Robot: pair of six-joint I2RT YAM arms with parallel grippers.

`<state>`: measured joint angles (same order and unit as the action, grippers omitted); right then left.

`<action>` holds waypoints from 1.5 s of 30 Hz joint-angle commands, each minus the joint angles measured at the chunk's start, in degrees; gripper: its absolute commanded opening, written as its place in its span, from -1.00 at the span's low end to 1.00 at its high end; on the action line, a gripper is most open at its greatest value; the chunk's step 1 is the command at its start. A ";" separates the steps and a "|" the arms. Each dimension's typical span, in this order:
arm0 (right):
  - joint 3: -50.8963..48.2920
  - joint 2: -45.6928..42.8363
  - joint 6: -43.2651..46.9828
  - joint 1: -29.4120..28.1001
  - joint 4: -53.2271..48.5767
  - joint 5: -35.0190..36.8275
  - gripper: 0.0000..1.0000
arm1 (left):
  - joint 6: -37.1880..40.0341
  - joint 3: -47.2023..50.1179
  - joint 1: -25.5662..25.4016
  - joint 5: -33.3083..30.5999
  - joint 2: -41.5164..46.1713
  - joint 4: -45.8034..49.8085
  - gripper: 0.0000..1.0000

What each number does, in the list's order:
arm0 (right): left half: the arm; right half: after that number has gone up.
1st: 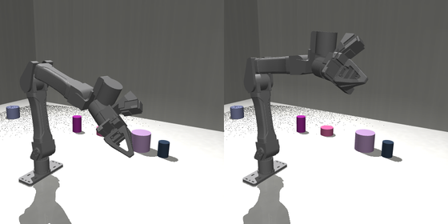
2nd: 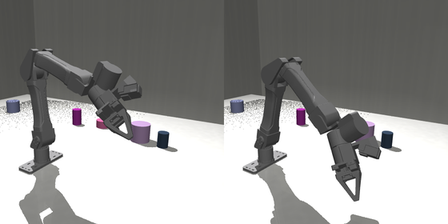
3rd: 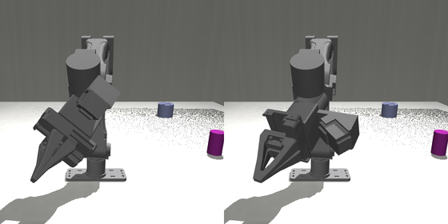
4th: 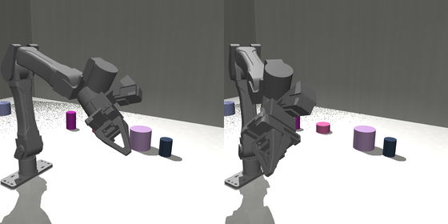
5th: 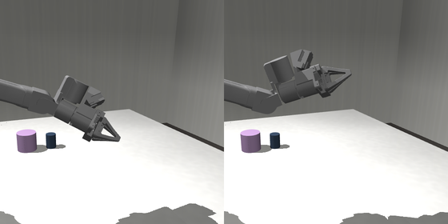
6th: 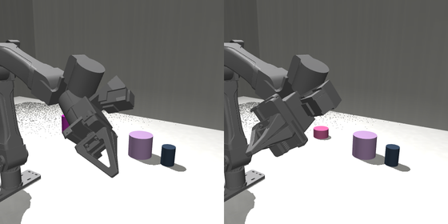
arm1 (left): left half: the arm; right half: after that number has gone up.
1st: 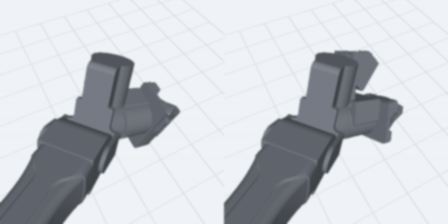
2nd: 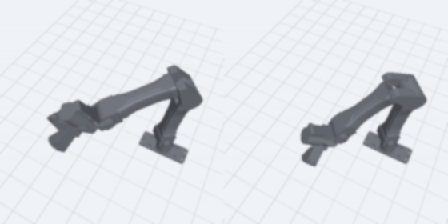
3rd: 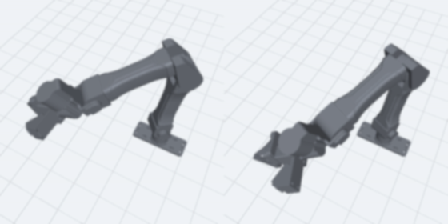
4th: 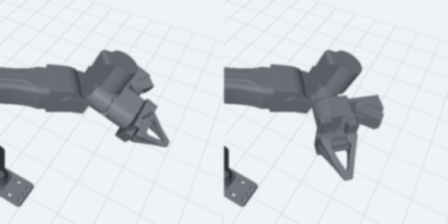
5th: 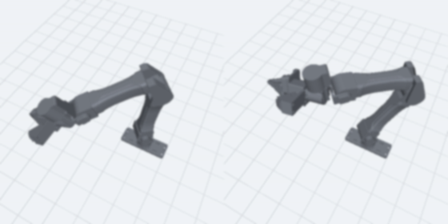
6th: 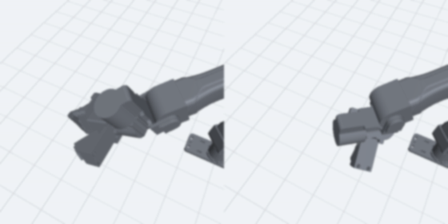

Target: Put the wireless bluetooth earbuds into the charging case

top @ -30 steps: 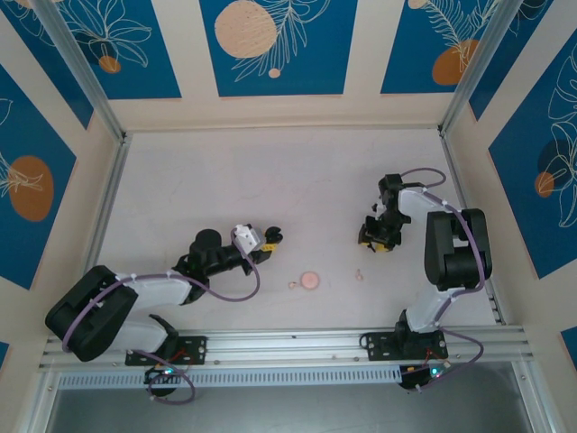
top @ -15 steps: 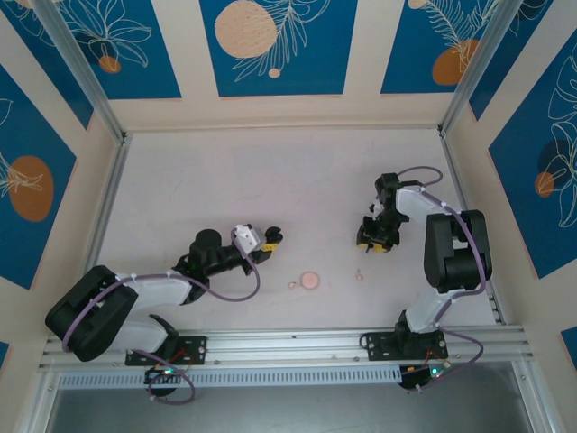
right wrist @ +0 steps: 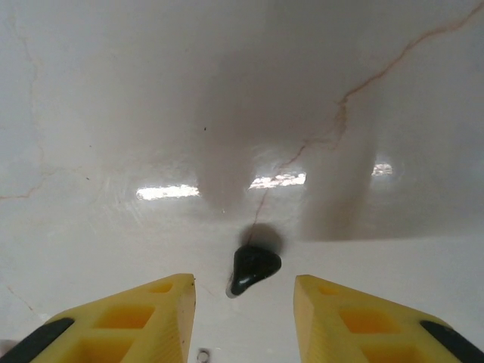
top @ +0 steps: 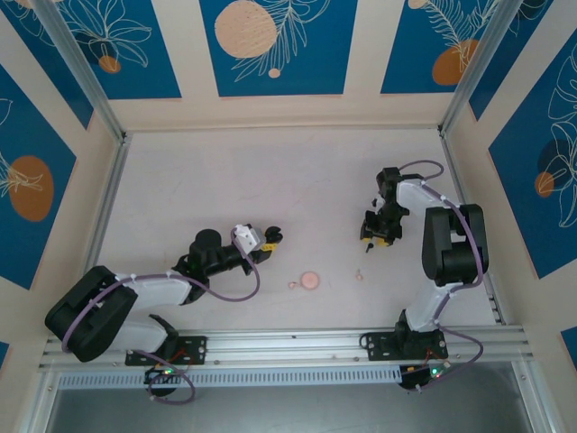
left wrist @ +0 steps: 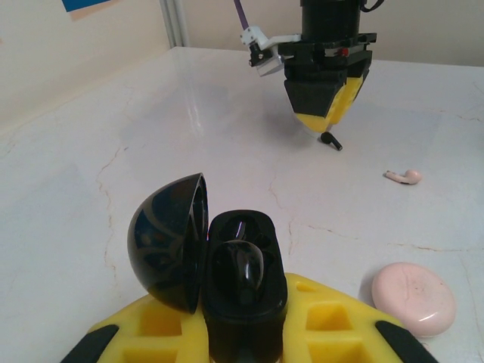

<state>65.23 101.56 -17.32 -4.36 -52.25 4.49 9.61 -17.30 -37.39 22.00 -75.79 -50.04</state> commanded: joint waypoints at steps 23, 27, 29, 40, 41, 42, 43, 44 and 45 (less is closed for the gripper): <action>0.87 4.35 0.77 0.23 0.89 -1.06 -0.41 | 0.99 -0.63 -0.72 -0.20 0.98 0.15 -0.84; 0.61 4.36 0.85 0.23 1.32 -1.08 -0.45 | 0.96 -0.54 -0.71 -0.25 1.20 0.38 -0.84; 0.38 4.11 0.76 0.23 1.64 -1.06 -0.47 | 1.02 -0.46 -0.74 -0.20 1.50 0.52 -0.84; -2.94 -0.97 0.62 0.14 6.47 -5.26 -0.53 | 0.86 -0.62 -0.70 0.01 -0.03 -0.66 -0.84; -3.17 -1.33 0.49 0.14 6.86 -5.68 -0.53 | 0.77 -0.71 -0.70 0.04 -0.29 -0.81 -0.84; -3.42 -1.54 0.34 0.14 7.24 -5.96 -0.54 | 0.76 -0.88 -0.71 0.18 -0.60 -1.02 -0.84; -3.66 -1.86 0.33 0.06 7.54 -5.99 -0.54 | 0.76 -0.98 -0.68 0.21 -0.75 -1.24 -0.84; -3.87 -1.95 0.27 -0.02 7.77 -6.15 -0.54 | 0.61 -1.12 -0.70 0.32 -0.93 -1.33 -0.84; -4.23 -2.15 0.18 -0.08 8.14 -6.56 -0.55 | 0.64 -1.24 -0.74 0.40 -1.13 -1.48 -0.84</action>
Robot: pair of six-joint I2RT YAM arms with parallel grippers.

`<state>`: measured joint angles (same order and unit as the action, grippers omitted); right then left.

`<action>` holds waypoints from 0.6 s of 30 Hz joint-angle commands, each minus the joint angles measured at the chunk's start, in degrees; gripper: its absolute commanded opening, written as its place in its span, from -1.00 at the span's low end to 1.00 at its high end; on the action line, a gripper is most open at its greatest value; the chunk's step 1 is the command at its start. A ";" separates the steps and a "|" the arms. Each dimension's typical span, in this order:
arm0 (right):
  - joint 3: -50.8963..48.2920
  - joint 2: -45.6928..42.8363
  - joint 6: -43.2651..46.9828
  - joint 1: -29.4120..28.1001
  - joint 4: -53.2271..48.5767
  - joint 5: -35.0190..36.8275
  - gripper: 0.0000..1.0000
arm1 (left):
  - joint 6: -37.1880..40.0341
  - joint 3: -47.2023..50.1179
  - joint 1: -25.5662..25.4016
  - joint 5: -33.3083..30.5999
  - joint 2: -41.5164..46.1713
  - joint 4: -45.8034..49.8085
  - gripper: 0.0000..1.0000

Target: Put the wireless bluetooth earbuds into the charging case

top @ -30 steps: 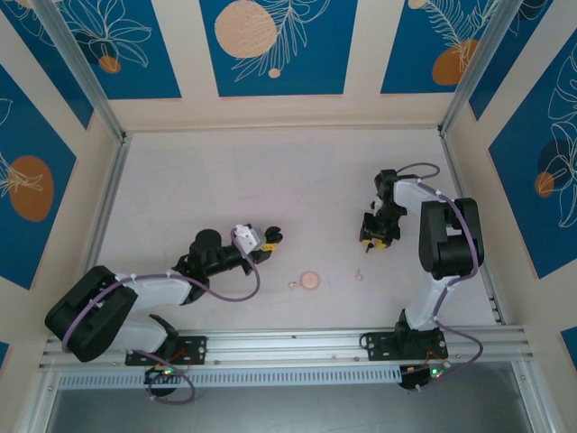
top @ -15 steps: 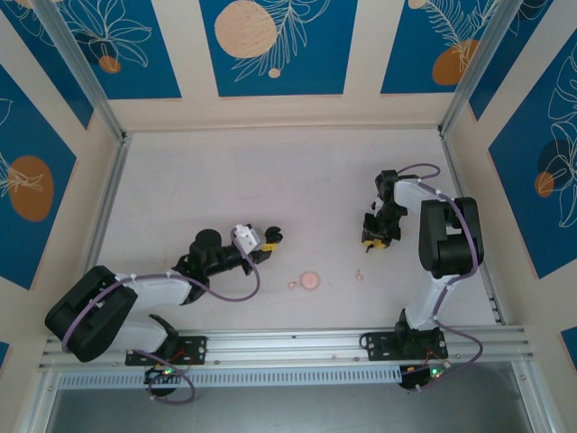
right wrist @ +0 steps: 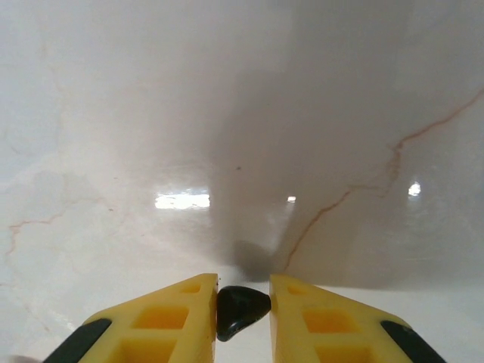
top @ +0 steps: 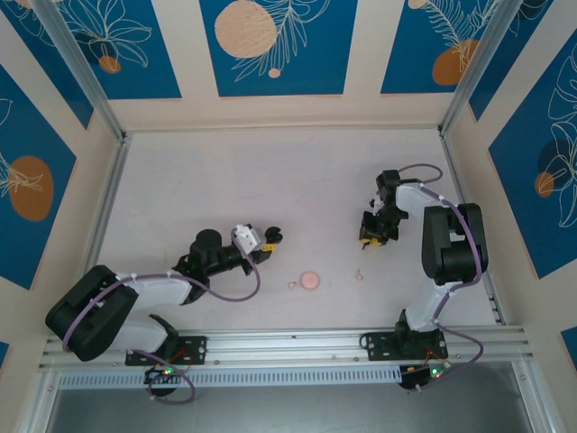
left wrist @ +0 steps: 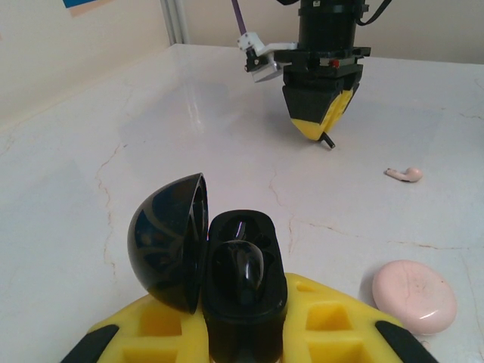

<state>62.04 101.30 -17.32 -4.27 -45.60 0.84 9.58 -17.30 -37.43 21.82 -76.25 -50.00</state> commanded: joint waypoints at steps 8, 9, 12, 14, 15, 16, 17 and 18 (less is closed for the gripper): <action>-3.23 -3.02 -0.86 -0.97 5.84 -7.69 -0.58 | 0.72 -1.94 -0.71 0.85 -1.86 -1.60 -0.84; -3.41 -3.18 -1.11 -1.28 6.40 -8.08 -0.58 | 0.78 -2.03 -0.73 0.85 -2.02 -1.60 -0.84; -3.92 -3.86 -1.97 -2.76 8.25 -9.09 -0.58 | 0.74 -2.21 -0.70 0.94 -2.58 -1.85 -0.84; -4.03 -4.16 -2.34 -3.69 9.26 -9.46 -0.59 | 0.68 -2.30 -0.73 0.85 -3.16 -2.41 -0.84; -4.18 -4.43 -2.76 -4.33 9.89 -9.52 -0.59 | 0.50 -2.30 -0.70 0.85 -3.61 -2.92 -0.84; -4.38 -4.78 -2.97 -4.90 10.70 -9.70 -0.59 | 0.31 -2.30 -0.70 0.93 -4.16 -3.47 -0.84; -4.62 -5.09 -3.21 -5.48 11.36 -9.74 -0.59 | 0.22 -2.30 -0.67 0.93 -4.69 -4.03 -0.84; -4.94 -5.55 -3.69 -6.10 12.23 -9.72 -0.59 | 0.02 -2.30 -0.67 1.02 -5.30 -4.66 -0.84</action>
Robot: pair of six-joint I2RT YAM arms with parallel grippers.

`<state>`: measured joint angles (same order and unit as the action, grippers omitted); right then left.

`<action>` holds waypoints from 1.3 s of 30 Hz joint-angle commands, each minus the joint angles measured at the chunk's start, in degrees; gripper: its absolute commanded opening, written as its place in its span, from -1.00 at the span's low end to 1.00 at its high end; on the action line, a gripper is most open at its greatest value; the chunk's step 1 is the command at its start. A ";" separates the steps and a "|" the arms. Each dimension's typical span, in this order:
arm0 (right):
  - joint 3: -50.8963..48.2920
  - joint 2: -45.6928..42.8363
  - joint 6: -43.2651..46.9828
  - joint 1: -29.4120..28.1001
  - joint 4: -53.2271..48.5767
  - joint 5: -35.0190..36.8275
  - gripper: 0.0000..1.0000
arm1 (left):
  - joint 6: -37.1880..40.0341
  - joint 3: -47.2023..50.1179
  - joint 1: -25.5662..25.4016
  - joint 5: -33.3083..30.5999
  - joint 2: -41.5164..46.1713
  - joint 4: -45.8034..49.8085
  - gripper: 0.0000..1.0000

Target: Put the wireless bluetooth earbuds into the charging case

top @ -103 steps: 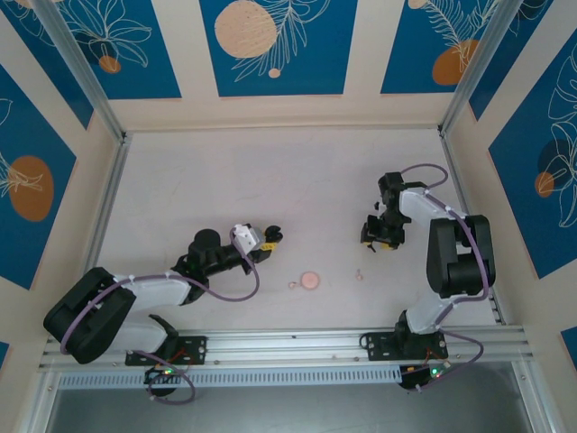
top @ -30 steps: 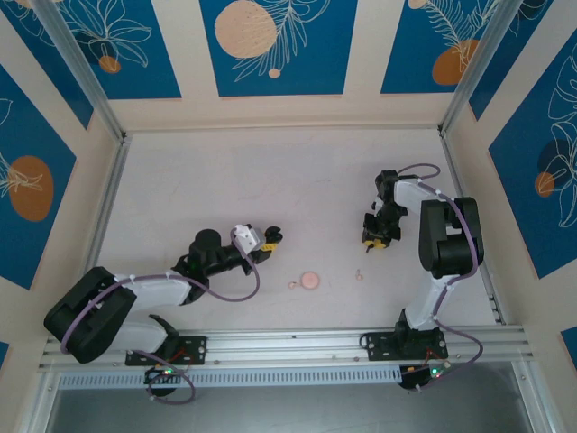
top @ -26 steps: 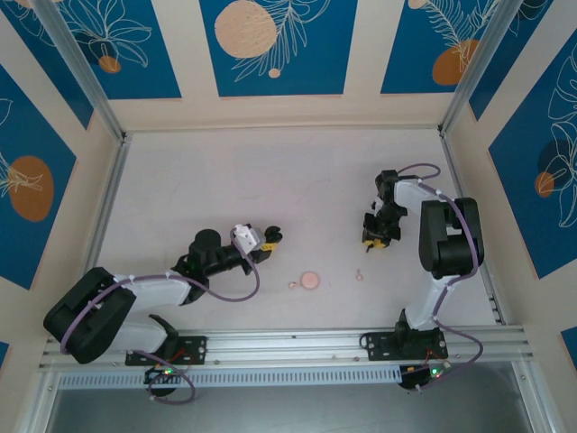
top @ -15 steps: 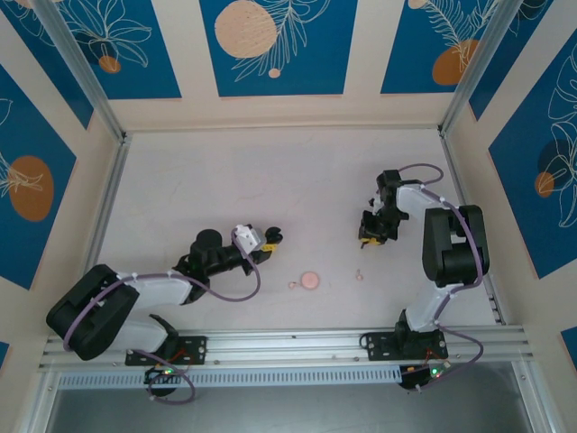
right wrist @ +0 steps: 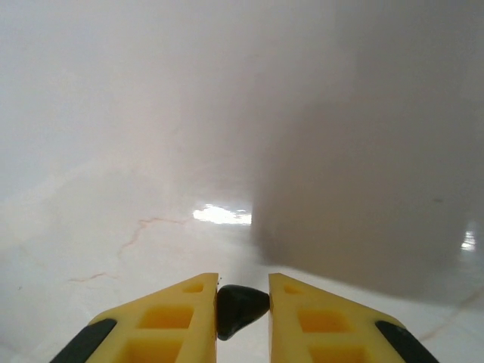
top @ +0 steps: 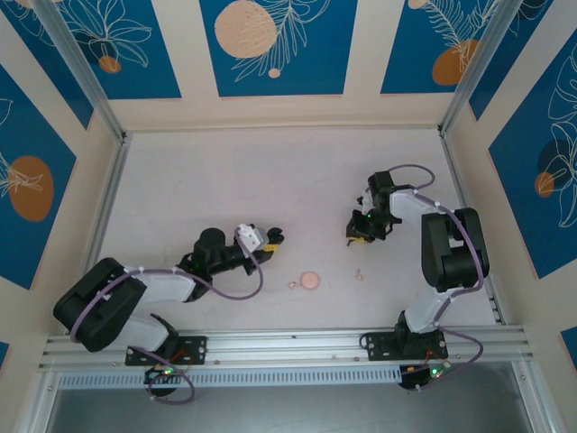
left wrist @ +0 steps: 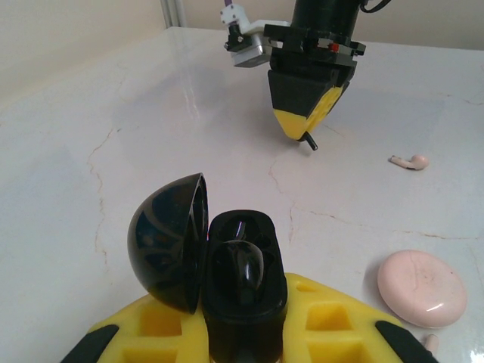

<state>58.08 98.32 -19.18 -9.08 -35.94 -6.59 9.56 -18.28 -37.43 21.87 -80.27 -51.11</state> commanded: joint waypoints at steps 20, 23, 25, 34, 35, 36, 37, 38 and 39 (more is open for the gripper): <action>-11.90 -15.34 -8.89 -12.24 26.23 -4.72 -0.60 | -4.98 -0.70 -0.72 1.36 -13.47 -18.65 -0.84; -13.22 -16.90 -9.47 -14.27 30.36 -5.45 -0.60 | -5.73 -0.70 -0.65 1.42 -14.83 -20.64 -0.84; -13.74 -17.63 -9.75 -15.85 32.80 -5.53 -0.60 | -6.11 -0.62 -0.67 1.42 -15.51 -21.75 -0.84; -15.15 -20.40 -8.45 -23.21 40.42 -2.47 -0.60 | -7.28 -0.53 -0.76 1.07 -17.63 -25.21 -0.84; -15.42 -20.67 -8.33 -23.73 40.94 -2.44 -0.60 | -7.36 -0.53 -0.72 1.07 -17.80 -25.39 -0.84; -15.76 -21.01 -8.23 -24.14 41.51 -2.10 -0.60 | -7.45 -0.53 -0.71 1.06 -17.90 -25.52 -0.84; -16.11 -21.30 -8.24 -24.54 42.16 -1.85 -0.60 | -7.50 -0.53 -0.72 1.07 -17.90 -25.60 -0.84; -16.35 -21.56 -8.32 -24.82 42.74 -1.87 -0.60 | -7.55 -0.53 -0.68 1.03 -17.99 -25.57 -0.84; -16.55 -21.68 -8.33 -25.17 43.27 -1.73 -0.60 | -7.54 -0.53 -0.72 1.07 -17.99 -25.62 -0.84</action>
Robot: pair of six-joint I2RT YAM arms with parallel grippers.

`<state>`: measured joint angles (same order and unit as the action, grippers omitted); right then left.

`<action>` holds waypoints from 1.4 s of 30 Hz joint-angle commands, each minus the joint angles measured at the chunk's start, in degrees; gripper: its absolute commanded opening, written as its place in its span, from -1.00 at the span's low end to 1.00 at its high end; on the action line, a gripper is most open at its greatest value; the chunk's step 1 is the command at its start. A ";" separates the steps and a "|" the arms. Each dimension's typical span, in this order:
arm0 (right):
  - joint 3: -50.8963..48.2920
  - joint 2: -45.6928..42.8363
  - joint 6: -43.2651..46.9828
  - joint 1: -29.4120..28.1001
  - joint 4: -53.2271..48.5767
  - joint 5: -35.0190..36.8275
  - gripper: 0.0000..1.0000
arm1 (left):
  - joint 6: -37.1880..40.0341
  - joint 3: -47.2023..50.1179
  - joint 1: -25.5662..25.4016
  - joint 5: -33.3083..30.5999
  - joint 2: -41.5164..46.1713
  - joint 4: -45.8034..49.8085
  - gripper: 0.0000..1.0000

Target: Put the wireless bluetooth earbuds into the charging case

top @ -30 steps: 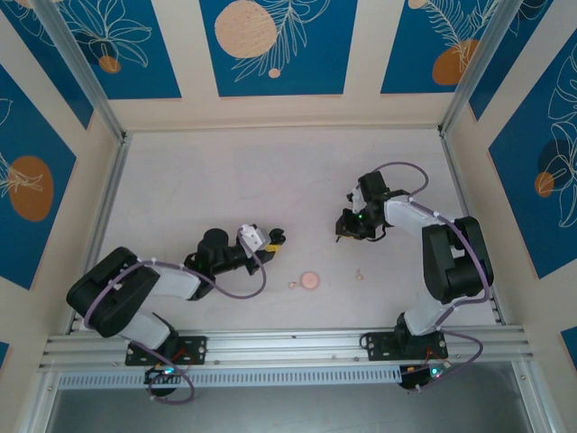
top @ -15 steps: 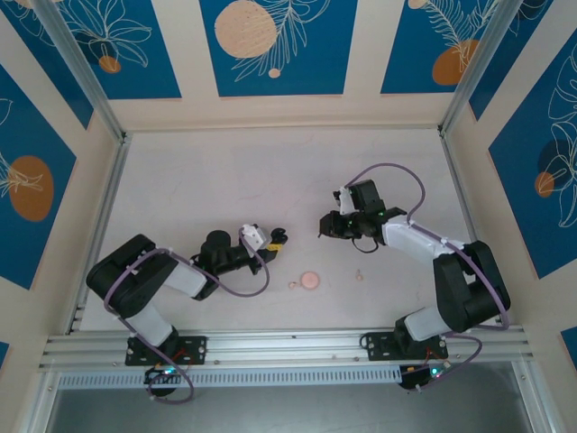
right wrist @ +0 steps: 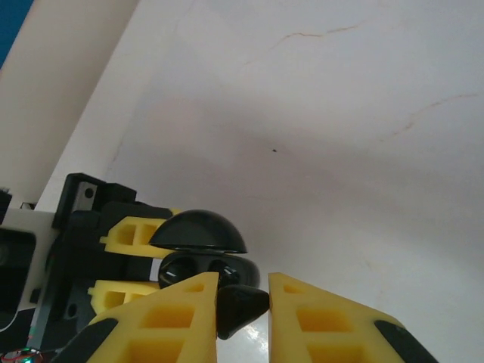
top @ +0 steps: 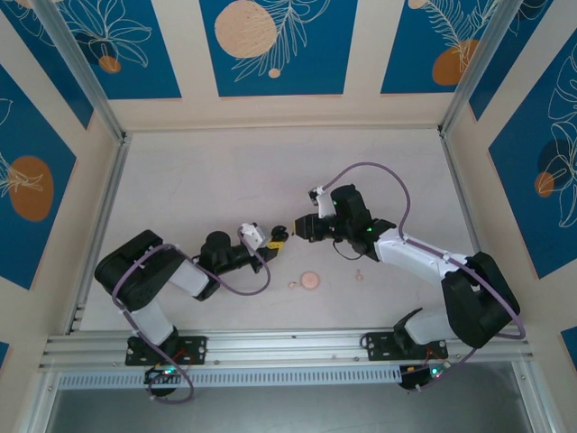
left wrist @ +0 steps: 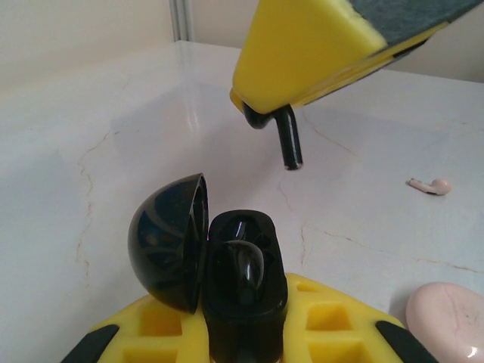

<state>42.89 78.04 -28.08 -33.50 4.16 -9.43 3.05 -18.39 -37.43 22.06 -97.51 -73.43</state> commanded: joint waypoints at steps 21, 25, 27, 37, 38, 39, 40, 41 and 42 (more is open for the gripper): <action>0.21 2.33 2.41 -3.48 5.61 3.44 -0.59 | -1.71 -0.17 -0.71 1.38 -0.12 -4.00 -0.84; 0.54 3.07 2.81 -3.94 5.46 4.30 -0.60 | -1.82 -0.15 -0.66 1.66 0.12 -4.09 -0.84; 0.78 3.28 2.94 -4.08 5.42 4.68 -0.59 | -1.82 -0.06 -0.71 1.75 0.21 -4.13 -0.84; 0.38 2.27 3.63 -4.64 6.11 6.74 -0.60 | -1.82 -0.06 -0.67 1.93 0.35 -4.16 -0.84; 0.30 2.06 3.77 -4.65 6.25 6.85 -0.59 | -1.87 -0.07 -0.74 1.91 0.38 -4.24 -0.84; 0.27 1.95 3.90 -4.74 6.23 7.07 -0.59 | -1.91 -0.06 -0.66 2.01 0.40 -4.18 -0.84; 0.32 1.89 4.12 -4.80 6.21 7.38 -0.60 | -1.99 -0.06 -0.73 2.00 0.48 -4.27 -0.84; 0.21 1.79 4.29 -4.82 6.21 7.54 -0.59 | -1.99 -0.07 -0.68 1.96 0.48 -4.29 -0.84; 0.25 1.83 4.51 -4.91 6.16 7.73 -0.60 | -2.04 -0.06 -0.68 1.96 0.52 -4.35 -0.84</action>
<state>42.30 80.82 -25.28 -37.78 9.85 -3.22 1.80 -18.37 -37.43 22.48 -97.62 -74.43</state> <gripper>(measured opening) 0.204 0.179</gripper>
